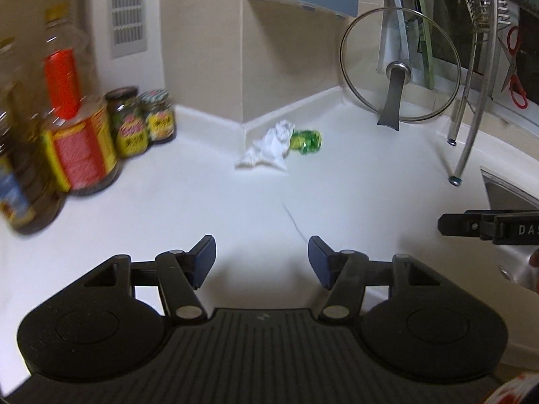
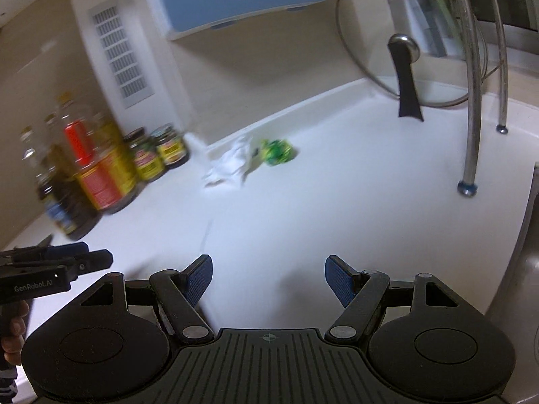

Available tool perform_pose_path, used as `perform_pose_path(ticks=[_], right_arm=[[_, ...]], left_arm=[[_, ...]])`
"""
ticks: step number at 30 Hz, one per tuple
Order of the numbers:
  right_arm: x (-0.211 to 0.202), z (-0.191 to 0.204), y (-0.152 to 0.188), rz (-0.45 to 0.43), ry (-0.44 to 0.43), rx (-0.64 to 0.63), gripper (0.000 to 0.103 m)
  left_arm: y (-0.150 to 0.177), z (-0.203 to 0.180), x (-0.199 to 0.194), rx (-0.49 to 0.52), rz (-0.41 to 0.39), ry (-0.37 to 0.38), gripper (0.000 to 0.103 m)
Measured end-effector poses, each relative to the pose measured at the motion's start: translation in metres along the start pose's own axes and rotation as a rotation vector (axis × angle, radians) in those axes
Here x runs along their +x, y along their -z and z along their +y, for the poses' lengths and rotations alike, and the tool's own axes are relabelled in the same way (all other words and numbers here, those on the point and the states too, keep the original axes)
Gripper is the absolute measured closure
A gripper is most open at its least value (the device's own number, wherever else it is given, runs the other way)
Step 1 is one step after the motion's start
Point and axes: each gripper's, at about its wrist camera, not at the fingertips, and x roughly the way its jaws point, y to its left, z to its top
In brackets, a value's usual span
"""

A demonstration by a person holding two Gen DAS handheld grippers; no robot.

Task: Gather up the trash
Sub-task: 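Raise both tools back toward the counter, then grasp the white tissue with left gripper while right gripper grasps the green plastic bag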

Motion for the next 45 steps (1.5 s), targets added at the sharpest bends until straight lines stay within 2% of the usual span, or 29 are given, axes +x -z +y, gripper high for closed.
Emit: perform_pose_path(ticks=[7,13,21,28,37,39,43,45], right_arm=[[0.041,-0.019,-0.028,-0.029,0.047,0.005,0.029],[0.07,-0.032,-0.05,-0.055,0.074,0.005,0.029],[0.102,-0.047,-0.07,-0.077,0.087,0.003,0.029],[0.12,-0.051,-0.077,-0.072,0.106,0.002,0.029],[0.128,-0.052,-0.074,-0.05,0.107,0.005,0.029],[0.129,-0.051,-0.075,-0.05,0.107,0.004,0.029],[0.131,-0.049,-0.078,-0.054,0.102,0.003,0.029],[0.134,-0.047,-0.08,-0.054,0.094,0.001,0.029]], left_arm=[[-0.033,0.001,0.071,0.078,-0.031,0.034,0.046],[-0.053,-0.006,0.125,0.153,-0.055,0.028,0.04],[-0.066,-0.018,0.178,0.241,-0.086,0.009,0.038],[-0.074,-0.031,0.213,0.314,-0.085,-0.025,0.04],[-0.077,-0.033,0.234,0.313,-0.051,-0.026,0.063],[-0.076,-0.032,0.235,0.318,-0.047,-0.014,0.071],[-0.073,-0.029,0.228,0.325,-0.07,-0.003,0.079],[-0.072,-0.024,0.222,0.305,-0.071,0.015,0.094]])
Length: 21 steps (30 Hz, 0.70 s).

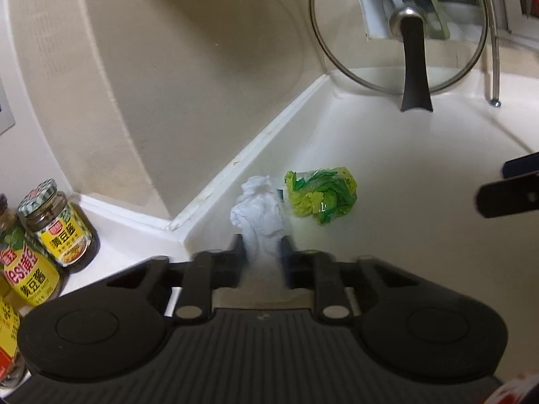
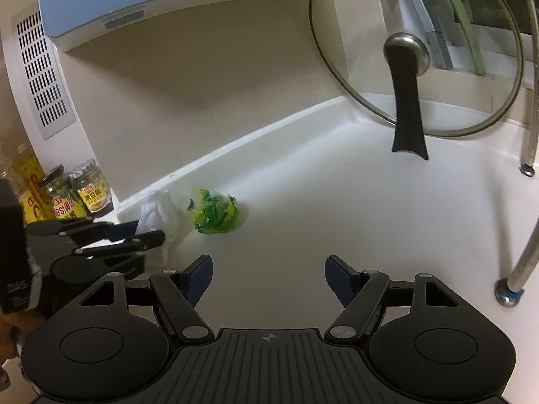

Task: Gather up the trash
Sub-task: 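Grasp the white tissue with left gripper while right gripper grasps the green plastic bag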

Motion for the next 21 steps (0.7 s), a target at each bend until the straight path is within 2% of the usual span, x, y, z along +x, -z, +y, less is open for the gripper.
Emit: perform_pose_path(ticks=[4,10,14,21], right_arm=[[0.007,0.008,-0.005,-0.006,-0.025,-0.013,0.029],[0.028,0.022,-0.017,-0.007,-0.074,-0.031,0.029],[0.048,0.032,-0.024,0.001,-0.101,-0.049,0.029],[0.089,0.038,-0.032,0.032,-0.104,-0.073,0.029]], left_arm=[[0.005,0.012,-0.025,-0.029,-0.032,0.009,0.095],[0.014,0.05,-0.069,-0.117,-0.075,-0.002,0.095],[0.02,0.081,-0.081,-0.182,-0.072,-0.06,0.095],[0.029,0.129,-0.08,-0.297,-0.033,-0.157,0.095]])
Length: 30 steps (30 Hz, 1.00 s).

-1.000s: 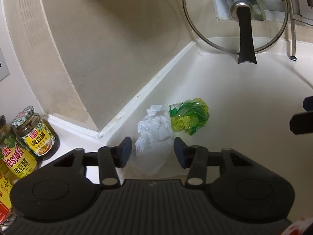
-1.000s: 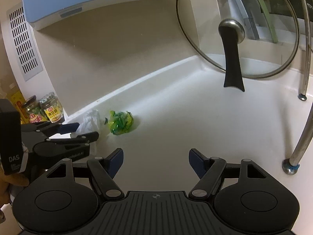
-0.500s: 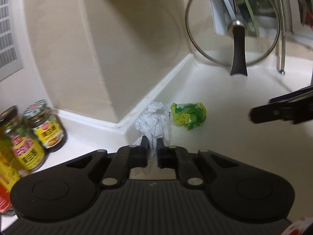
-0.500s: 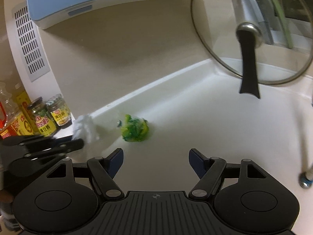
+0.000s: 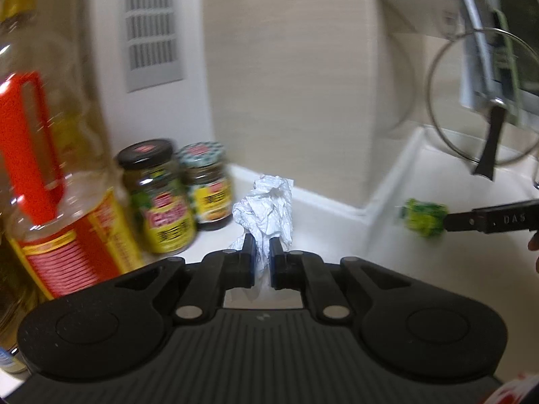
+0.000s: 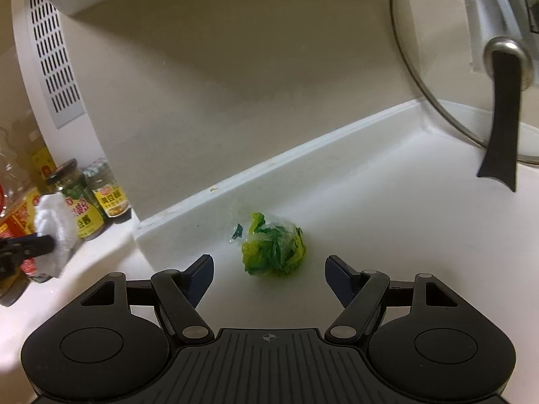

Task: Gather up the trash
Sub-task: 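Grasp the white tissue with left gripper while right gripper grasps the green plastic bag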

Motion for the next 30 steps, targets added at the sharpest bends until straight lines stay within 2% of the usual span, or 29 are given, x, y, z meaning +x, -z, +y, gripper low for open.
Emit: perform_pose_path(ticks=[10,11,12,15,21,30], right_arm=[[0.041,0.0,-0.005,0.029,0.018,-0.004,0.03],[0.043,0.001,-0.004,0.029,0.024,-0.011,0.04],[0.044,0.002,-0.003,0.034,0.027,-0.021,0.061],[0.042,0.002,-0.001,0.032,0.027,-0.025,0.064],[0.008,0.004,0.001,0.006,-0.02,-0.041,0.068],[-0.082,0.002,0.016,-0.056,-0.137,-0.036,0.068]], left_arm=[[0.009,0.022,-0.01,-0.036,0.032,-0.048,0.095],[0.011,0.024,-0.011,-0.038,0.035,-0.051,0.095],[0.012,0.024,-0.013,-0.038,0.039,-0.055,0.095],[0.014,0.025,-0.02,-0.042,0.048,-0.067,0.095],[0.016,0.021,-0.042,-0.054,0.043,-0.079,0.095],[0.025,-0.014,-0.102,-0.071,0.009,-0.058,0.095]])
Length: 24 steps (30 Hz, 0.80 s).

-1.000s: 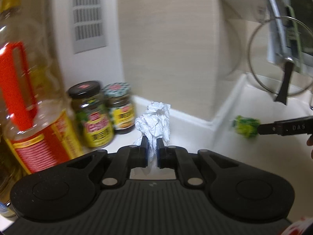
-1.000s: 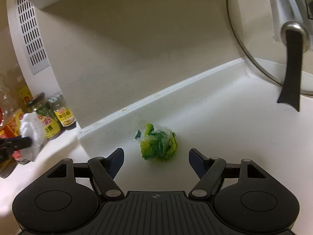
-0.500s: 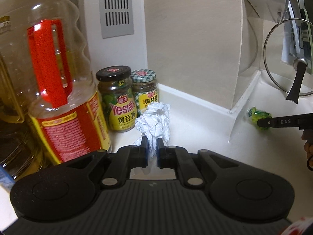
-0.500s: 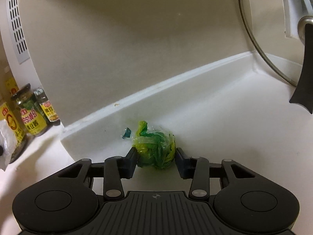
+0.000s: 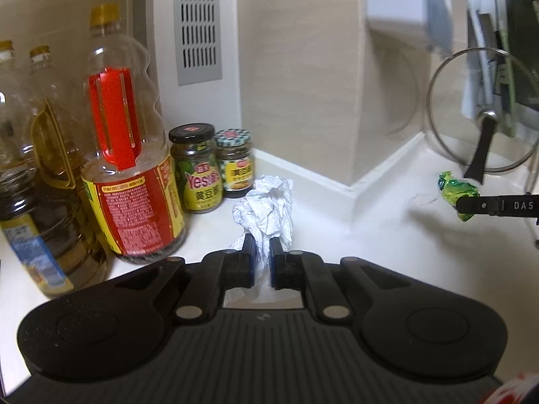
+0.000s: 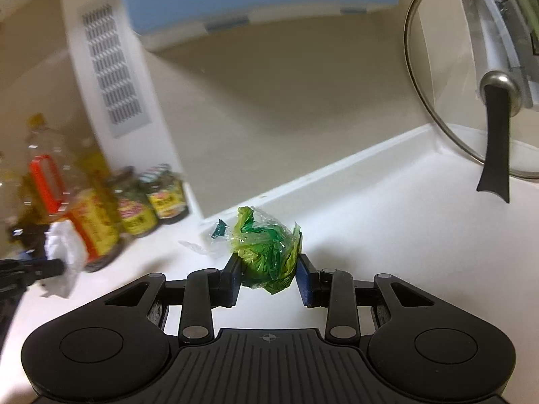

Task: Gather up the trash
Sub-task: 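Grasp the white tissue with left gripper while right gripper grasps the green plastic bag, then carry the tissue and green bag down over the wastebasket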

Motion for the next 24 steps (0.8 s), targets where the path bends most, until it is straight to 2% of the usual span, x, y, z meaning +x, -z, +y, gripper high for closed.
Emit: perform_pose_path(ticks=[7,15,21,24], right_arm=[[-0.079,0.008,0.028,0.001,-0.092,-0.002,0.068],[-0.164,0.05,0.079,0.036,-0.183,0.026,0.068],[-0.205,0.074,0.123,0.114,-0.211,0.026,0.068],[-0.219,0.086,0.145,0.163,-0.195,0.005,0.068]], left_arm=[[0.02,-0.032,-0.067,-0.031,-0.02,0.034,0.095],[0.061,-0.064,-0.148,-0.095,-0.008,0.06,0.095],[0.105,-0.08,-0.188,-0.142,0.052,0.069,0.095],[0.127,-0.084,-0.198,-0.167,0.099,0.083,0.095]])
